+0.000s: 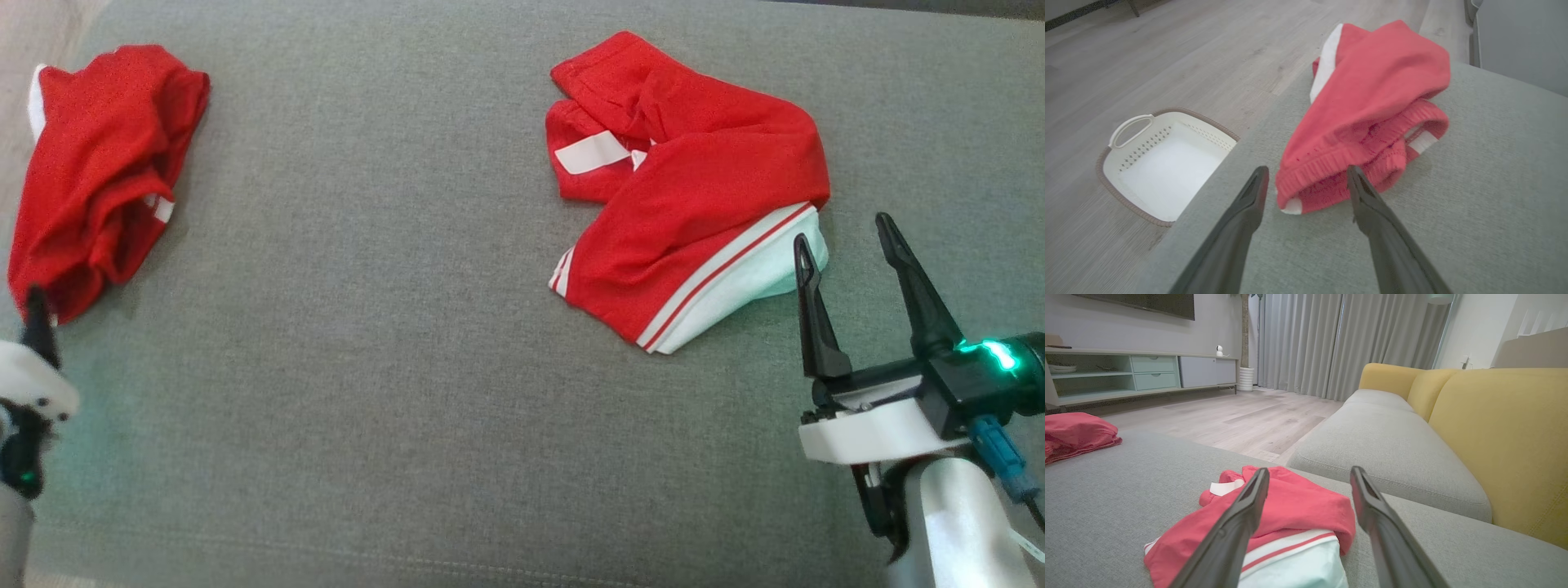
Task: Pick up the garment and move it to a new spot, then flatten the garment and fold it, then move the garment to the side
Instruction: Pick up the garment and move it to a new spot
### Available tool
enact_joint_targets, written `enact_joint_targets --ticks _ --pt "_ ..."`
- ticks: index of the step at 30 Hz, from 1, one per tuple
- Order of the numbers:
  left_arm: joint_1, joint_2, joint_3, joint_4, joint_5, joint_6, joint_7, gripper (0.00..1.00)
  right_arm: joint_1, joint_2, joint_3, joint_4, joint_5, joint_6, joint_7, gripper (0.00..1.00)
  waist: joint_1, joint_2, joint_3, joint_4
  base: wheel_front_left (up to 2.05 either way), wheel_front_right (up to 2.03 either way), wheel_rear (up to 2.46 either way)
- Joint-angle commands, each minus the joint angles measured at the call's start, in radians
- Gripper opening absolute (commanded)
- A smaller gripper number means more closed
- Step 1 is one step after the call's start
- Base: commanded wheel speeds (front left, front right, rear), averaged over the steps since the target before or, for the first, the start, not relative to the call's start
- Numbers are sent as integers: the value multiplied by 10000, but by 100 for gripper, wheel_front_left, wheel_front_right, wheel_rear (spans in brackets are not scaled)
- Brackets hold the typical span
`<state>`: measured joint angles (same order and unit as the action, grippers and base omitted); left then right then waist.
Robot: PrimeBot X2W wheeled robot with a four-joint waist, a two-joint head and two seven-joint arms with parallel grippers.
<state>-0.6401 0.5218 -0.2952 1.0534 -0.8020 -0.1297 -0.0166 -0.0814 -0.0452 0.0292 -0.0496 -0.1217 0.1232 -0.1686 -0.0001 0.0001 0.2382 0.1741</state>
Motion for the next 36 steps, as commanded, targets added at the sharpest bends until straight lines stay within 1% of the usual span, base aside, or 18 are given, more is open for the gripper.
enact_joint_targets --ticks 1,5,8,12,16,20,21,26,28,29,32,36 --pt "-251 491 166 -431 -91 -4 64 100 -137 -50 261 -261 28 75 -94 100 1 -1 19 -12 0 0 0" --pt "-48 508 -47 -1020 -84 -6 154 100 -106 -50 279 -233 -7 75 -83 100 1 -1 24 -65 0 0 0" --pt "36 677 -79 -1486 1 27 20 100 -71 -50 226 -206 -21 75 -86 100 1 -1 -62 -103 0 0 0" --pt "203 1029 -73 -2368 175 247 -201 100 38 -50 130 -132 50 75 -132 100 1 -1 -336 -83 0 0 0" --pt "392 1382 -66 -3688 392 594 -333 100 152 -50 91 -14 211 75 -227 100 1 -1 -734 -55 0 0 0" --pt "769 1423 -102 -5389 582 1196 -346 100 286 -50 93 191 459 75 -344 100 1 -1 -1336 -103 0 0 0" --pt "1040 1311 -95 -6264 634 1594 -387 100 386 -50 102 311 594 75 -409 100 1 -1 -1685 -167 0 0 0" --pt "2014 792 -356 -8265 723 2391 -392 100 817 -50 30 628 909 75 -514 100 1 -1 -2555 -370 0 0 0" --pt "2476 508 -489 -8973 805 2763 -514 100 990 -50 -36 715 992 75 -527 100 1 -1 -2729 -468 0 0 0" --pt "2476 508 -489 -8973 805 2763 -514 100 990 -50 -36 715 992 75 -527 100 1 -1 -2729 -468 0 0 0" --pt "3277 -67 -750 -9840 766 3212 -690 100 1144 -50 -93 801 1129 75 -547 100 1 -1 -2891 -657 0 0 0" --pt "4276 -725 -991 -10532 727 3705 -1124 100 1268 -50 -113 872 1228 75 -589 100 1 -1 -2949 -942 0 0 0"
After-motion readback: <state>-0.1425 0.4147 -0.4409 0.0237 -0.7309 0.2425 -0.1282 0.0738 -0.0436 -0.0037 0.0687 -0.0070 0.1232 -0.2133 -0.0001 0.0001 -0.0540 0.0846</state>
